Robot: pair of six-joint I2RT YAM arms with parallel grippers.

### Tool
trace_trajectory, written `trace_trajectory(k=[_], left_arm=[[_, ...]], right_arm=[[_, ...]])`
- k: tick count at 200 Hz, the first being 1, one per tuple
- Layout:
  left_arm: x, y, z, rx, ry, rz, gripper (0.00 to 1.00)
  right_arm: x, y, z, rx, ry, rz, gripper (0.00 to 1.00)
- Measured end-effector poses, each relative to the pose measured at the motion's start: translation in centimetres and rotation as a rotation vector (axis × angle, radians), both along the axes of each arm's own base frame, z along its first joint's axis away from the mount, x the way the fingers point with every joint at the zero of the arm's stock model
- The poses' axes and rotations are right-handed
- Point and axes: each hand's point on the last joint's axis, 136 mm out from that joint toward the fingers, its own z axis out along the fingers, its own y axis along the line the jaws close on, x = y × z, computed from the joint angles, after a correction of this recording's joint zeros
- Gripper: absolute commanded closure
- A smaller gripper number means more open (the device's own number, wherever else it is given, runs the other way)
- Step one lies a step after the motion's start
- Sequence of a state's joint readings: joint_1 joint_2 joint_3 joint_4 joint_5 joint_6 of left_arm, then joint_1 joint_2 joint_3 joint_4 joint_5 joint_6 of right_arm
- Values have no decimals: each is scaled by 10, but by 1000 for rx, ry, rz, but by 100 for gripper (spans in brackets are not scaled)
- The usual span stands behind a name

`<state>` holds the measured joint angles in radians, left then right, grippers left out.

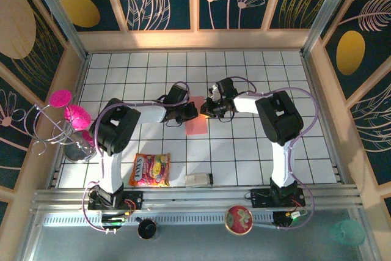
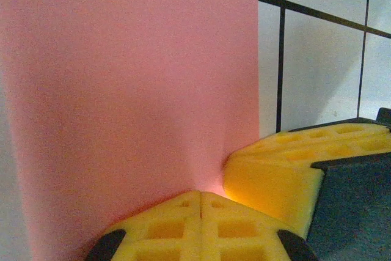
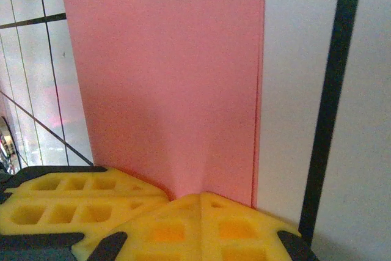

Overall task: Fold a paper plane with a square sheet of paper (pick it up from the middle)
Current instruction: First fold the square sheet of paper in half at the center of the table.

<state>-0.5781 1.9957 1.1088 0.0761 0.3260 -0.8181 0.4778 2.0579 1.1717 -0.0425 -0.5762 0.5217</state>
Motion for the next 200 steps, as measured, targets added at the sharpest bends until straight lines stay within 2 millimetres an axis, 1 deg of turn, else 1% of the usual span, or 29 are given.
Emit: trace_trajectory(k=[60, 92, 135, 150, 170, 184, 200], left_arm=[[-4, 10, -3, -63, -5, -5, 100], [-14, 27, -4, -73, 6, 11, 100], [-20, 56, -3, -48, 27, 67, 100], [-19, 62, 2, -35, 25, 84, 100], [-15, 61, 16, -61, -5, 84, 100], [-11, 52, 29, -111, -28, 74, 100], [-6, 41, 38, -159, -39, 58, 100]], right_arm=[[-2, -2, -5, -12, -1, 9, 100], [-2, -2, -5, -11, -5, 10, 100], [-2, -2, -5, -12, -11, 16, 100], [-2, -2, -5, -12, -11, 16, 100], [-2, -2, -5, -12, -11, 16, 100], [-2, -2, -5, -11, -11, 16, 100], [-2, -2, -5, -11, -11, 17, 100]])
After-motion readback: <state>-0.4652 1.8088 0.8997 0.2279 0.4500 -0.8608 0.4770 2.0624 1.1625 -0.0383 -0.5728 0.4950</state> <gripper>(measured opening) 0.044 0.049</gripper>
